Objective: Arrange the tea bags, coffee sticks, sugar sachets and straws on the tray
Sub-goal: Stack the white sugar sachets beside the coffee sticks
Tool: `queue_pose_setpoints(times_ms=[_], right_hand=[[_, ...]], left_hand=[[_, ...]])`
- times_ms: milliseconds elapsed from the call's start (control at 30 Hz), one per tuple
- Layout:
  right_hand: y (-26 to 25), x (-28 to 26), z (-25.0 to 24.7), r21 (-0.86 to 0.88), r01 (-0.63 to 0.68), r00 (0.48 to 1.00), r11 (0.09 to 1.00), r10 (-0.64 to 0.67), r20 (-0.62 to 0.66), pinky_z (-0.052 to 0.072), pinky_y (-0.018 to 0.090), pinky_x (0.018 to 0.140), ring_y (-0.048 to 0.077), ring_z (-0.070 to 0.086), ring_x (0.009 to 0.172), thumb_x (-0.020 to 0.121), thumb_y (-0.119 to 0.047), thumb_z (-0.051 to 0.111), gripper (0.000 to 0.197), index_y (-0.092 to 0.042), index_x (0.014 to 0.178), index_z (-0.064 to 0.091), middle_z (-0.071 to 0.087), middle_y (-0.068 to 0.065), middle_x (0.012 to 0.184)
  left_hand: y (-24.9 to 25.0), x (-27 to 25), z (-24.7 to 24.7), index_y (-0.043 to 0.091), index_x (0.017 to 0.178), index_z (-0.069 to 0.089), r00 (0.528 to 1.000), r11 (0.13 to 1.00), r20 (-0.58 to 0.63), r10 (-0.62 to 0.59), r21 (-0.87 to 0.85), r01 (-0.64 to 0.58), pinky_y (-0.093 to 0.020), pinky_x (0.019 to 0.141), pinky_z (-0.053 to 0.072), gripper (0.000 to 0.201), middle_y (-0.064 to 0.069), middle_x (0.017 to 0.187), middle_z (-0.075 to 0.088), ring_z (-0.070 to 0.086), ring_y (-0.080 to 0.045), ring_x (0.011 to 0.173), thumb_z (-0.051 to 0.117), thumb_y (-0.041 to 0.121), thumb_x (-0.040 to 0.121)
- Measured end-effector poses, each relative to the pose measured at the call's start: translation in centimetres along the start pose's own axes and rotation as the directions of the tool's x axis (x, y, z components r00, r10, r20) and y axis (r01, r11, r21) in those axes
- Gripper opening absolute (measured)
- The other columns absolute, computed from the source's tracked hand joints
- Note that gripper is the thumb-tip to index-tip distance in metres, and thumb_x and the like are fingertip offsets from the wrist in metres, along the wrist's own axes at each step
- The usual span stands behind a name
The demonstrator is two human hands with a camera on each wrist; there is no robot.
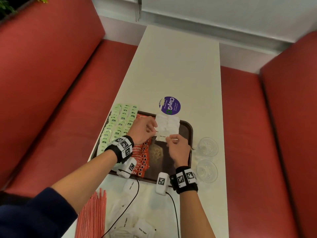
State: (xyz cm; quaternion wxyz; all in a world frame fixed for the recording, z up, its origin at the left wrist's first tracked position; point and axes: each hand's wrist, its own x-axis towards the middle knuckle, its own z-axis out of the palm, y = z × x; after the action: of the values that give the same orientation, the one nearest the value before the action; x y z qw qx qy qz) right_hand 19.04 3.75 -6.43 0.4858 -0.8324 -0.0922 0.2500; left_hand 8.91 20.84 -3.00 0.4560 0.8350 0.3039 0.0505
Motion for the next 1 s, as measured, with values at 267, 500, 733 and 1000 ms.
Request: queue_pose_setpoints(times_ms=[267, 500, 733, 1000], right_hand=[[-0.1, 0.4, 2.5, -0.089, -0.018, 0.999, 0.996, 0.014, -0.042, 0.061, 0.039, 0.092, 0.021, 0.076, 0.094, 0.099, -0.026, 0.078, 0.005, -0.027, 0.100, 0.073, 0.079, 0.000, 0.095], [-0.1, 0.5, 3.3, -0.259, 0.000, 0.996, 0.966, -0.022, -0.081, 0.053, 0.034, 0.083, 0.026, 0.069, 0.106, 0.102, -0.032, 0.073, 0.008, -0.025, 0.106, 0.072, 0.079, 0.003, 0.102], [-0.4, 0.8, 1.0, -0.331, 0.142, 0.964, 0.933, -0.207, -0.168, 0.053, 0.030, 0.079, 0.024, 0.074, 0.094, 0.102, -0.022, 0.068, 0.009, -0.017, 0.109, 0.073, 0.079, 0.005, 0.103], [1.9, 1.5, -0.2, -0.492, 0.132, 0.980, 0.861, -0.187, -0.064, 0.041, 0.034, 0.091, 0.032, 0.052, 0.119, 0.102, -0.025, 0.071, 0.027, -0.021, 0.125, 0.057, 0.052, 0.013, 0.133]], left_hand=[[-1.0, -1.5, 2.4, 0.020, 0.118, 0.074, 0.995, 0.971, -0.061, 0.078, 0.231, -0.062, -0.039, 0.090, 0.059, 0.019, 0.005, 0.105, 0.073, 0.065, -0.013, 0.095, 0.067, 0.016, 0.101], [-1.8, -3.3, 4.7, 0.024, 0.144, 0.061, 0.984, 0.768, 0.099, 0.146, 0.616, -0.176, -0.042, 0.095, 0.050, 0.040, 0.001, 0.139, 0.062, 0.048, -0.026, 0.123, 0.051, 0.035, 0.107], [-1.8, -3.8, 5.2, 0.025, 0.146, 0.059, 0.983, 0.674, 0.128, 0.134, 0.715, -0.185, -0.047, 0.097, 0.048, 0.042, 0.000, 0.146, 0.059, 0.047, -0.031, 0.131, 0.051, 0.040, 0.107], [-1.8, -4.1, 6.0, 0.027, 0.148, 0.057, 0.979, 0.645, 0.147, 0.139, 0.737, -0.202, -0.049, 0.095, 0.049, 0.045, -0.004, 0.151, 0.054, 0.048, -0.036, 0.129, 0.053, 0.044, 0.106]])
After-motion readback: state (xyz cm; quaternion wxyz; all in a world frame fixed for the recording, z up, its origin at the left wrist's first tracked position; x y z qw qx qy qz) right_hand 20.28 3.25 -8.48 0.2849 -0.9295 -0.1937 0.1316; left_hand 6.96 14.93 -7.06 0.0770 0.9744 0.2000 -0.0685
